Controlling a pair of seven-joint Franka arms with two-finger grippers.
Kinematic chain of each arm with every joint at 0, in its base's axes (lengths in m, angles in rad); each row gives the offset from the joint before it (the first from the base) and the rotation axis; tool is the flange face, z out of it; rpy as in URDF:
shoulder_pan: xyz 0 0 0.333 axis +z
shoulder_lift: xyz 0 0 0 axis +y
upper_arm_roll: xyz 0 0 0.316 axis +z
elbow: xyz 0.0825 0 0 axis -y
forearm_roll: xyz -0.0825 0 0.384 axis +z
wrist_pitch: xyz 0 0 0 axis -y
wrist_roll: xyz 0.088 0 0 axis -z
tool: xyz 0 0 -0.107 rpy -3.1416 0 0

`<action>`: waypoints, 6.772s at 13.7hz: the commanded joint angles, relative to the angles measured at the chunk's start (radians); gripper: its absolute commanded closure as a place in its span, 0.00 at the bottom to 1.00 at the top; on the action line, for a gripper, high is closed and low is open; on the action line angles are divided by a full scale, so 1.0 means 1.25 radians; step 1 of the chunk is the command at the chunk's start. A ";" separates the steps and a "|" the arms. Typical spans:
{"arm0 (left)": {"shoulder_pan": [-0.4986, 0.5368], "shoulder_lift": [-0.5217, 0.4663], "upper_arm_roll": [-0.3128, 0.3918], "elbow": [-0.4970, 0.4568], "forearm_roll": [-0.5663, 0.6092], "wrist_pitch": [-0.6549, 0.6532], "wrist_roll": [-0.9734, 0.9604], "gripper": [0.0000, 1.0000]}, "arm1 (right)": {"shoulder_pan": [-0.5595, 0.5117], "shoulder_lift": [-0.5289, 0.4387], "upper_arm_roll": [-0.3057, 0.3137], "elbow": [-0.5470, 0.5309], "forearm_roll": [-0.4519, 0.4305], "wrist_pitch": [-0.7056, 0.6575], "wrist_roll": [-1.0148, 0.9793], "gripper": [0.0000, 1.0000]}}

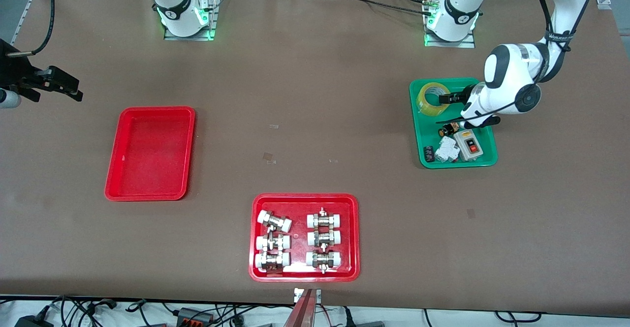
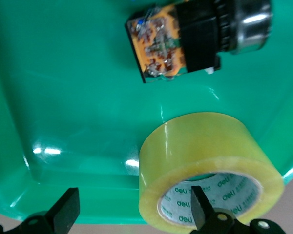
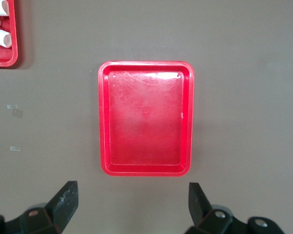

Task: Left arm passes tape to right arm into tray
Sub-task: 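Lower the left gripper onto the yellow tape roll in the green tray, then lift the tape with the left gripper while the right gripper approaches, then close the right gripper on the tape held by the left gripper, then carry the tape to the red tray while the left gripper withdraws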

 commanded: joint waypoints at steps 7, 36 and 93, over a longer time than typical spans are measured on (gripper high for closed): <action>0.005 -0.017 -0.010 -0.010 -0.038 -0.040 0.009 0.82 | -0.009 -0.002 0.004 0.011 0.005 -0.016 -0.001 0.00; -0.287 0.213 -0.166 0.882 -0.645 -0.212 -0.382 1.00 | 0.012 0.063 0.015 0.009 0.092 -0.061 -0.011 0.00; -0.087 0.059 -0.163 0.875 -0.090 -0.647 -0.205 0.00 | 0.305 0.262 0.005 0.228 0.598 0.146 0.201 0.49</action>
